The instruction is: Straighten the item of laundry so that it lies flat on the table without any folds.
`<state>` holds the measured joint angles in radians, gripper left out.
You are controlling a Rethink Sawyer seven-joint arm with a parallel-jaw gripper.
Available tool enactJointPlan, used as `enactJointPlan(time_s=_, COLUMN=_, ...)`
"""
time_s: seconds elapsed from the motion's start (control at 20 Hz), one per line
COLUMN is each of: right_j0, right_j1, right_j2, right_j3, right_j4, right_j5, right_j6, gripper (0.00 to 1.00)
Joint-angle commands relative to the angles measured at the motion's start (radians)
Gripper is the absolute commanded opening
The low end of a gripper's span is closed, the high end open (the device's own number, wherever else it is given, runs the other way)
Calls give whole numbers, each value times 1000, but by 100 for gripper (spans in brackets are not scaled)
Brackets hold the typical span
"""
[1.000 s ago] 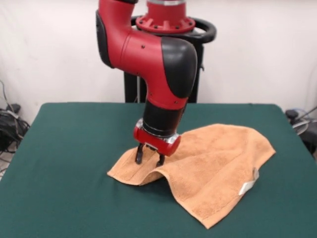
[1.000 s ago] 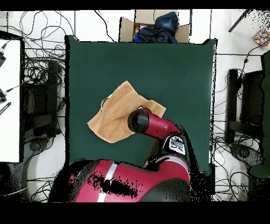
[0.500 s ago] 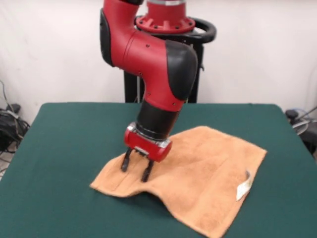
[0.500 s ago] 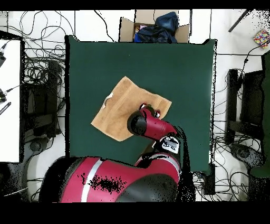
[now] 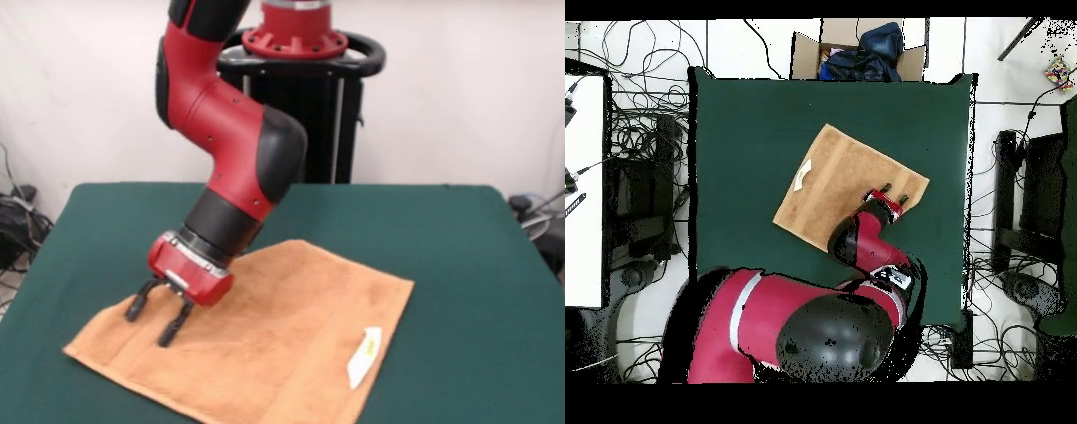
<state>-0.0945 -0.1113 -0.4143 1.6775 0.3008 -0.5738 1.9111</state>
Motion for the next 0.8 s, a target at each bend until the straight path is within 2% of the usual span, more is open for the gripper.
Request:
enactJointPlan(time_s=0.05, right_j0=-42, right_j1=89, right_j2=-23, right_j3=-58, right_j4=87, right_j5=41, right_j6=97, gripper=100)
enactJointPlan(time_s=0.35, right_j0=-157, right_j1=-121, right_j2=136, right_j3=-39, right_j4=-150, right_j5=362, right_j6=46, gripper=100)
enactJointPlan(time_s=0.4, right_j0=-161, right_j1=-153, right_j2=153, right_j3=-42, right_j4=-166, right_j5=415, right_j6=35, gripper=100)
enactJointPlan(time_s=0.55, right_j0=-166, right_j1=-334, right_j2=210, right_j3=-19, right_j4=-208, right_j5=590, right_j6=25, gripper=100)
enactJointPlan(time_s=0.7, right_j0=-191, right_j1=-420, right_j2=266, right_j3=-30, right_j4=-231, right_j5=740, right_j6=-1, gripper=100)
enactJointPlan(time_s=0.8, right_j0=-208, right_j1=-447, right_j2=304, right_j3=-31, right_j4=-234, right_j5=792, right_j6=-3, gripper=100)
